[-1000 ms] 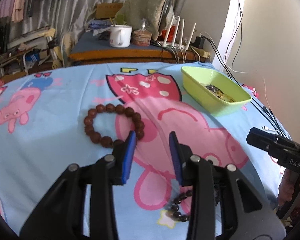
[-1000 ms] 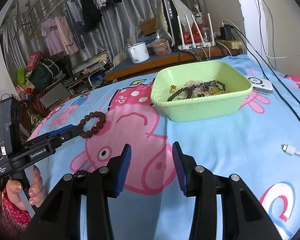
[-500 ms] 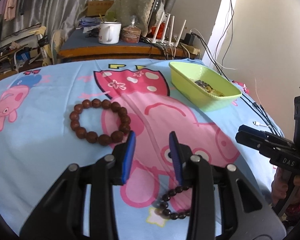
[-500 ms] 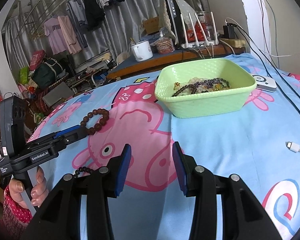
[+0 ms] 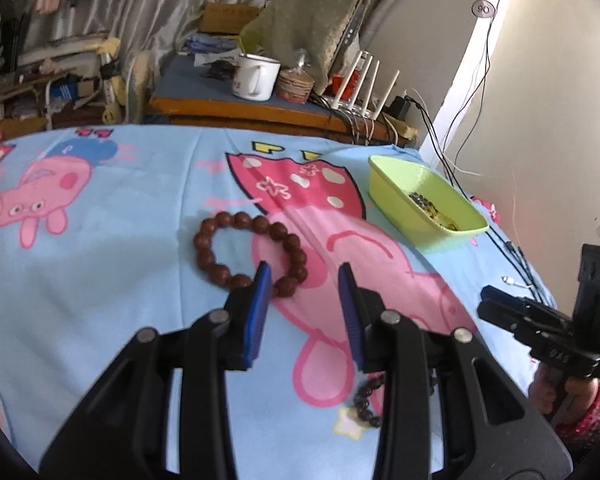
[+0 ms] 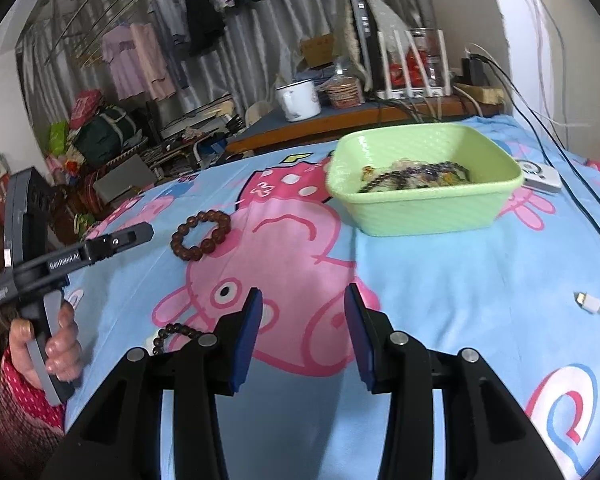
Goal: Organize jewelry
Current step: 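Lower the left gripper onto the black bead bracelet and grasp it, then grasp the black bracelet with the right gripper while the left gripper holds it, then carry the black bracelet over the basket and open both grippers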
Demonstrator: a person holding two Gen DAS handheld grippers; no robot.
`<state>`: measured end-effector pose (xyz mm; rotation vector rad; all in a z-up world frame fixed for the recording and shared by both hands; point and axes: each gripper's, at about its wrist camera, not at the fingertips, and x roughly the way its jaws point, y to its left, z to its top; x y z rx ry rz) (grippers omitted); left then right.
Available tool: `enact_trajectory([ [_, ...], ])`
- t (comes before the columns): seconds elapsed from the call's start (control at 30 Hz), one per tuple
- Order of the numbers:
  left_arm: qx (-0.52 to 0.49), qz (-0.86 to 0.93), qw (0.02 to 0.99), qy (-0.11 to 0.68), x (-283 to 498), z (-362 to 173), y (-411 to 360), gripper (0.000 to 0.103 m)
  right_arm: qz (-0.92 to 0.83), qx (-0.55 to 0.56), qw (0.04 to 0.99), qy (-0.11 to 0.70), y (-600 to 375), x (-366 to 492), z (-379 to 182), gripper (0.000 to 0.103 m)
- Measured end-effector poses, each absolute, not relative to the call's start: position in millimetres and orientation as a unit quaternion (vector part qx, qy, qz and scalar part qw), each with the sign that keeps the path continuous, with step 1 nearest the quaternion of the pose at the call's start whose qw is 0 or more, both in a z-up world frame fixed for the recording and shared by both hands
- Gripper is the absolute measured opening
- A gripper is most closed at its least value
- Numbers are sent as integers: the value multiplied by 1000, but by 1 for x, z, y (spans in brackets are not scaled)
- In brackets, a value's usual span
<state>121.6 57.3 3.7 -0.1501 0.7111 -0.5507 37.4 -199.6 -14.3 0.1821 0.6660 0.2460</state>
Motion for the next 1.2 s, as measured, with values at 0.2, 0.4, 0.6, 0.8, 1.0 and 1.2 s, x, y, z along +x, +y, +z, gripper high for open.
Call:
enact_trajectory([
  [0.2, -68, -309, 877, 362, 103, -3, 55, 33, 179, 50, 919, 348, -169, 39, -20, 0],
  [0.4, -32, -333, 858, 389, 80, -19, 34, 33, 217, 17, 903, 371, -144, 38, -29, 0],
  [0.6, 26, -325, 848, 418, 72, -34, 12, 33, 224, -4, 890, 398, -137, 46, -41, 0],
  [0.8, 65, -304, 853, 419, 67, -38, -3, 8, 242, -14, 888, 391, -139, 44, -43, 0],
  [1.0, 70, -329, 842, 422, 74, -38, -36, 8, 217, 12, 897, 384, -171, 39, -41, 0],
  [1.2, 90, -384, 817, 421, 75, -38, -101, 8, 154, 53, 914, 372, -238, 24, -39, 0],
])
